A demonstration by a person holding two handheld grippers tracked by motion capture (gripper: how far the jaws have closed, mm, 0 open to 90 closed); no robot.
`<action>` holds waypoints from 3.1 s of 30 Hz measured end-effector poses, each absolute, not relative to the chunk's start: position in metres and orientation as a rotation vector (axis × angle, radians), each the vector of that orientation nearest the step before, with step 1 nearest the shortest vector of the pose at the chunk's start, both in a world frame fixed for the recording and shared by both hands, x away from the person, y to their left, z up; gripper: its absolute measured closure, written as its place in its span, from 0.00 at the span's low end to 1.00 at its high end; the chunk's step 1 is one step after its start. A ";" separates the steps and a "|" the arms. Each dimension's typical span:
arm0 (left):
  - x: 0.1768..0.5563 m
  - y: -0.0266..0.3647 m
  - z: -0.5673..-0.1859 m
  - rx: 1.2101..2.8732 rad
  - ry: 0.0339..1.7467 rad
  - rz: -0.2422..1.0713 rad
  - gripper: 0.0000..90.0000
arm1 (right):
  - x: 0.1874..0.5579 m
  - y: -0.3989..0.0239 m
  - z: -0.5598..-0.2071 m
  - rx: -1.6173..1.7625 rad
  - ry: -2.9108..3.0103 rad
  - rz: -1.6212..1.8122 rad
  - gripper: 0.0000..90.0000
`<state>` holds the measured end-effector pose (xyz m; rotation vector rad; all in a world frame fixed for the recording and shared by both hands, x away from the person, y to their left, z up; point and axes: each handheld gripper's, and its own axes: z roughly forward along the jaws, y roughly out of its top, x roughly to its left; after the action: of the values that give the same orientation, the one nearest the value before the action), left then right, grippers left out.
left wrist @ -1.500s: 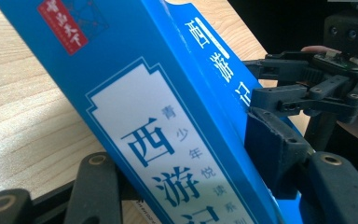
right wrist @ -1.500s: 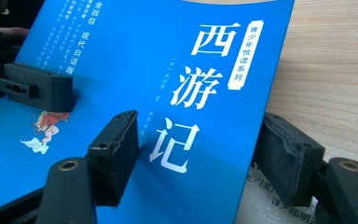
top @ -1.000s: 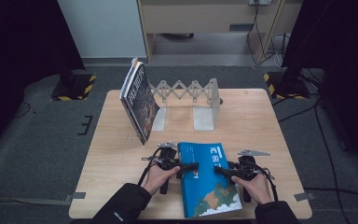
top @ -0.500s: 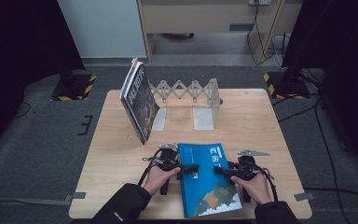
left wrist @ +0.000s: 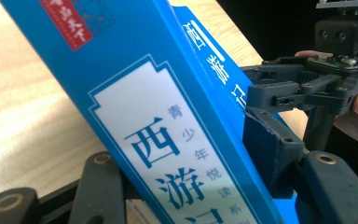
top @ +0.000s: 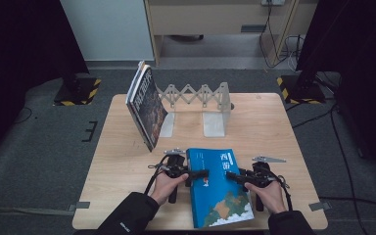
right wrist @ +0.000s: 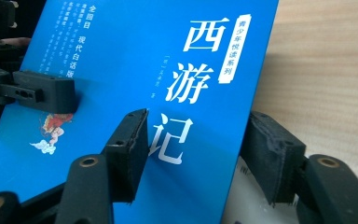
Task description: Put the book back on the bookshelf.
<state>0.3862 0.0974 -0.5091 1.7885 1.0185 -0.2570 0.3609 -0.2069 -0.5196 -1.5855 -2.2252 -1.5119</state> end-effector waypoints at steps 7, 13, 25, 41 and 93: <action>0.389 0.103 -0.491 1.754 0.980 -0.205 0.57 | 0.363 -0.210 -0.506 -1.564 -2.196 -1.684 0.59; 0.389 0.104 -0.473 1.732 0.948 -0.166 0.60 | 0.365 -0.211 -0.496 -1.535 -2.206 -1.773 0.63; 0.387 0.107 -0.454 1.701 0.899 -0.150 0.64 | 0.366 -0.211 -0.482 -1.534 -2.190 -1.902 0.69; 0.381 0.111 -0.437 1.653 0.814 -0.080 0.67 | 0.368 -0.204 -0.473 -1.421 -2.202 -2.022 0.52; 0.382 0.107 -0.446 1.643 0.952 -0.139 0.67 | 0.366 -0.197 -0.479 -1.332 -2.260 -1.968 0.59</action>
<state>0.3823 0.1071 -0.4459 1.6426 0.9522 -0.1388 0.3661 -0.1973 -0.4794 -1.3325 -2.2600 -1.9681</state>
